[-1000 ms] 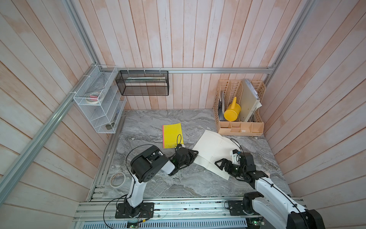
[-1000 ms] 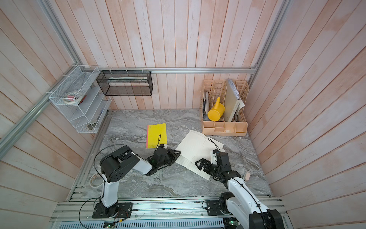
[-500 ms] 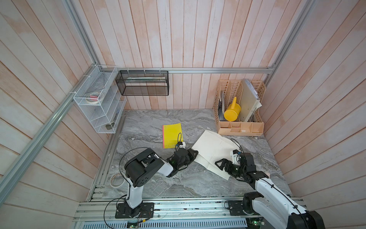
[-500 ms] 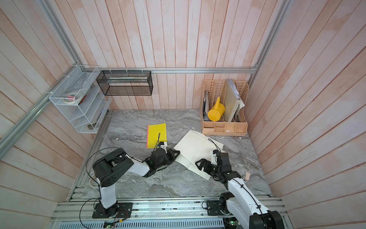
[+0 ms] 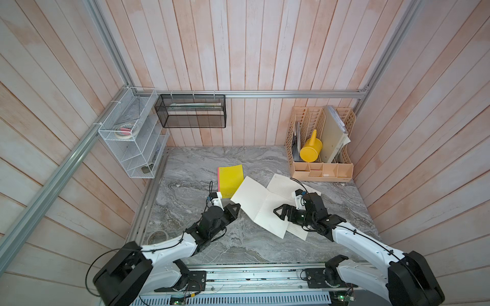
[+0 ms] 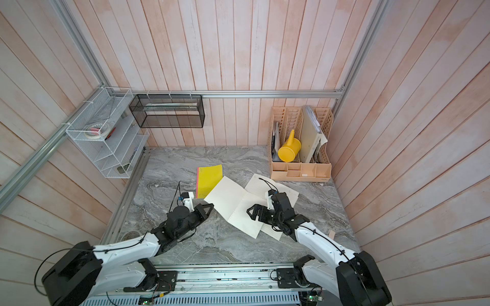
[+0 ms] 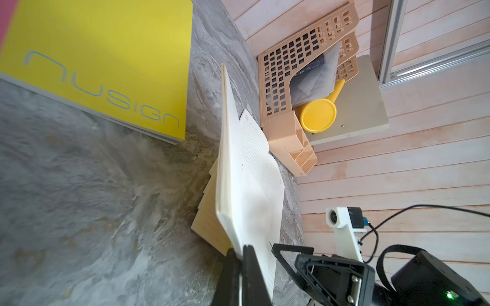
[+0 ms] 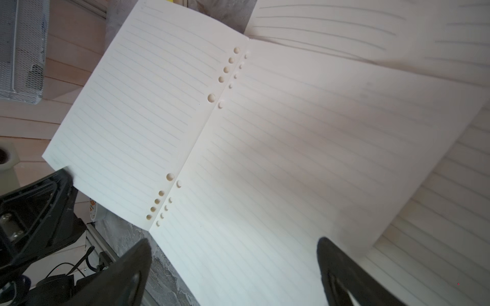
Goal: Close the notebook
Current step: Close the notebook at the center of the board.
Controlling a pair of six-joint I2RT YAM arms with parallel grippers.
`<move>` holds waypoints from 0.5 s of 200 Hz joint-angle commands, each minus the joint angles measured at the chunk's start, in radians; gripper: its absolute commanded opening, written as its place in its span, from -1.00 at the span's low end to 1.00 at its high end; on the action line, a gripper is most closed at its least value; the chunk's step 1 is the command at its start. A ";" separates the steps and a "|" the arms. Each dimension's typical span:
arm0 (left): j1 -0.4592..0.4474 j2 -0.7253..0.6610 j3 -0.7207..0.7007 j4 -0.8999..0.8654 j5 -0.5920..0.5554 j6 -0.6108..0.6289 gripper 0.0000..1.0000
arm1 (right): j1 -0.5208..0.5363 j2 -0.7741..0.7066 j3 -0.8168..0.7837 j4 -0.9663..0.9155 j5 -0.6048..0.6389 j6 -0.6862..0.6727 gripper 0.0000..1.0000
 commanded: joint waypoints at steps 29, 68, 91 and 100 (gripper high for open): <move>0.001 -0.316 -0.032 -0.434 -0.148 0.091 -1.00 | 0.124 0.140 0.067 0.178 0.011 0.067 0.97; 0.003 -0.401 -0.036 -0.530 -0.164 0.108 -1.00 | 0.165 0.239 0.081 0.275 -0.036 0.105 0.96; 0.001 -0.389 -0.018 -0.536 -0.153 0.121 -1.00 | 0.188 0.278 0.091 0.303 -0.041 0.113 0.97; 0.001 -0.384 -0.009 -0.543 -0.149 0.128 -1.00 | 0.196 0.292 0.096 0.305 -0.039 0.116 0.97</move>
